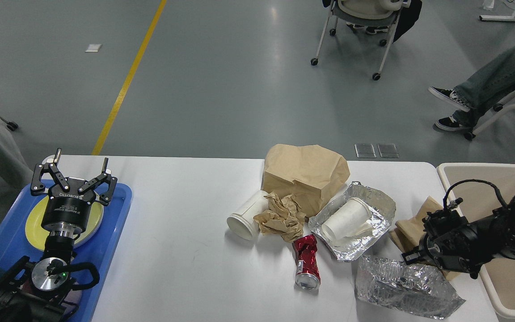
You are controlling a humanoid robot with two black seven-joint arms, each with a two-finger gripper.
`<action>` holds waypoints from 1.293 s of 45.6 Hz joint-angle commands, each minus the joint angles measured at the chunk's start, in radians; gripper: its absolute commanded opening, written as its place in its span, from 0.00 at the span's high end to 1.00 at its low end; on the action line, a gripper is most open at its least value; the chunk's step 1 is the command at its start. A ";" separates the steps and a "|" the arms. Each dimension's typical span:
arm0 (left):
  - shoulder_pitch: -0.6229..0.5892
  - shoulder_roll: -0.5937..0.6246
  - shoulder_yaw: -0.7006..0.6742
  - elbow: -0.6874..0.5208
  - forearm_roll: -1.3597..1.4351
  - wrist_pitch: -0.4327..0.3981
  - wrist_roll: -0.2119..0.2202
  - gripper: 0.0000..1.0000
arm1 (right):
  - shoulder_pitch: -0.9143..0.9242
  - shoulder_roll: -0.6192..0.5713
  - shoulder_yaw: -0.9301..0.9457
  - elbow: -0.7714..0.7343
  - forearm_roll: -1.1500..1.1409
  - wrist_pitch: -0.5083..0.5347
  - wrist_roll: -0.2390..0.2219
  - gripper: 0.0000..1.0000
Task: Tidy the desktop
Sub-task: 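Lower the brown paper bag into the white bin with the right gripper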
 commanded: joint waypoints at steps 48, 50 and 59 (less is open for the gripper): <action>0.000 0.000 -0.001 0.000 0.000 0.000 0.000 0.04 | 0.341 -0.260 0.025 0.251 0.207 0.197 0.001 1.00; 0.000 0.000 -0.001 0.000 0.000 0.000 0.000 0.04 | 0.395 -0.294 0.022 0.277 0.231 0.247 0.001 1.00; 0.000 0.000 -0.001 -0.001 0.000 0.000 0.000 0.04 | 0.668 -0.386 -0.044 0.351 0.325 0.529 -0.002 1.00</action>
